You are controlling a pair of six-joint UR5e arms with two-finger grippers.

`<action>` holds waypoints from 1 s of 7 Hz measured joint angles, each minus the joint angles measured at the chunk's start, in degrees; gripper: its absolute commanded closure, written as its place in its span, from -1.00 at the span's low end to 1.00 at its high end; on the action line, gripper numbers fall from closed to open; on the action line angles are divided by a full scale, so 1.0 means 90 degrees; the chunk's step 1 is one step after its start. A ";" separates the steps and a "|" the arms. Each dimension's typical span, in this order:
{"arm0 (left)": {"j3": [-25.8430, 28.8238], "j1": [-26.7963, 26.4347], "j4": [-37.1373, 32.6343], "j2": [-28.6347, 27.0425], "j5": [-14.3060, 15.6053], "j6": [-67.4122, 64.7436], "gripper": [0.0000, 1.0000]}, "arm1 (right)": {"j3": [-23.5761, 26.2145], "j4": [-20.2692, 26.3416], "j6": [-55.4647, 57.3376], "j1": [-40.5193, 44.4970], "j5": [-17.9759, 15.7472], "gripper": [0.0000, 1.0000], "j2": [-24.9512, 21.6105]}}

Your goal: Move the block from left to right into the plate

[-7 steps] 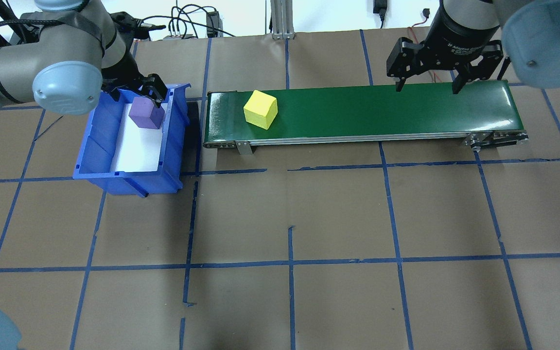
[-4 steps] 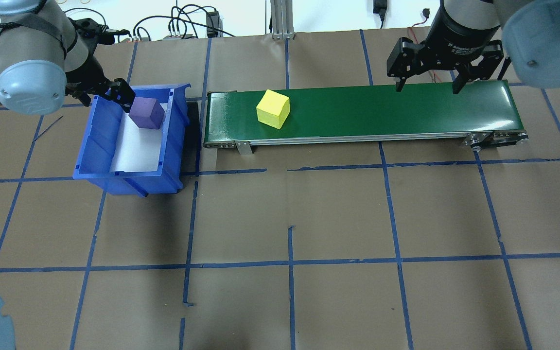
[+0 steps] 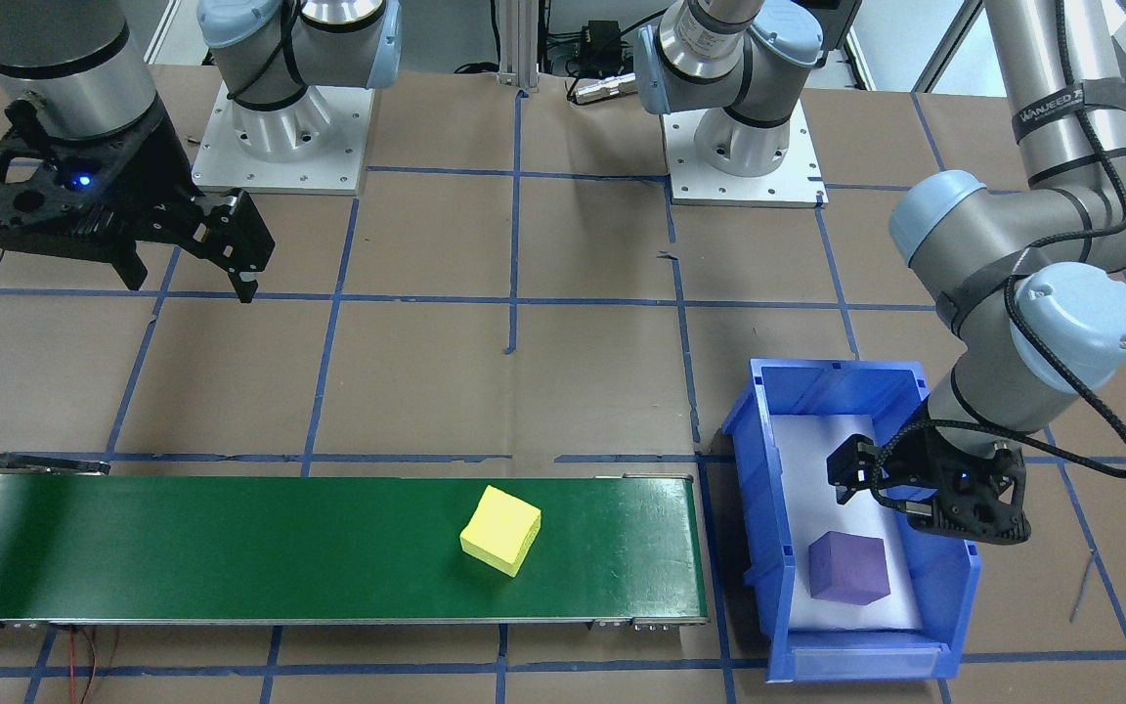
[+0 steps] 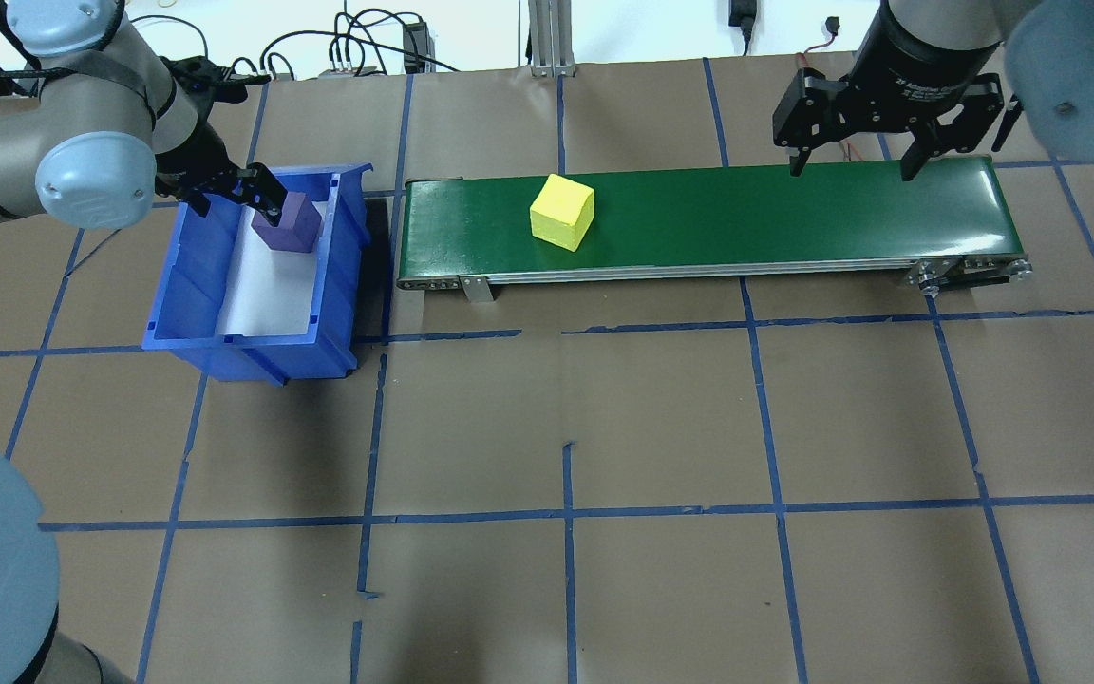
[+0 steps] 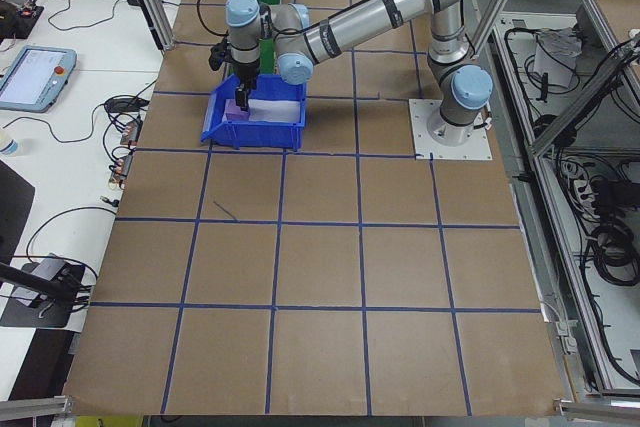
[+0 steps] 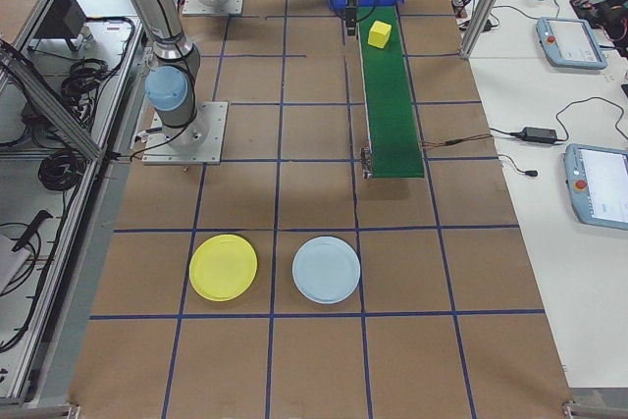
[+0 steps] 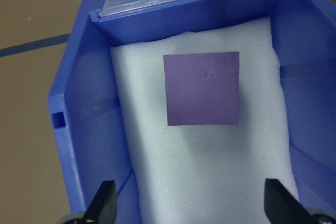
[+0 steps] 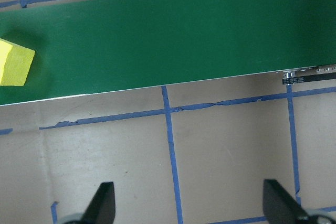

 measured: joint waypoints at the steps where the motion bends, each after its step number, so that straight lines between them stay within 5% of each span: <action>1: 0.0023 0.0000 0.0198 -0.0154 -0.0111 0.0004 -1.00 | -0.0048 -0.0006 -0.0155 -0.0165 -0.0024 -1.00 0.0010; 3: 0.0220 0.0000 0.0543 -0.0474 -0.0187 0.0012 -1.00 | -0.0021 -0.0072 -0.0386 -0.0368 -0.0127 -0.99 0.0176; 7: 0.0406 -0.0009 0.0610 -0.0884 -0.0365 -0.0065 -0.98 | 0.0174 -0.1312 -0.1530 -0.1297 -0.0046 -1.00 0.1126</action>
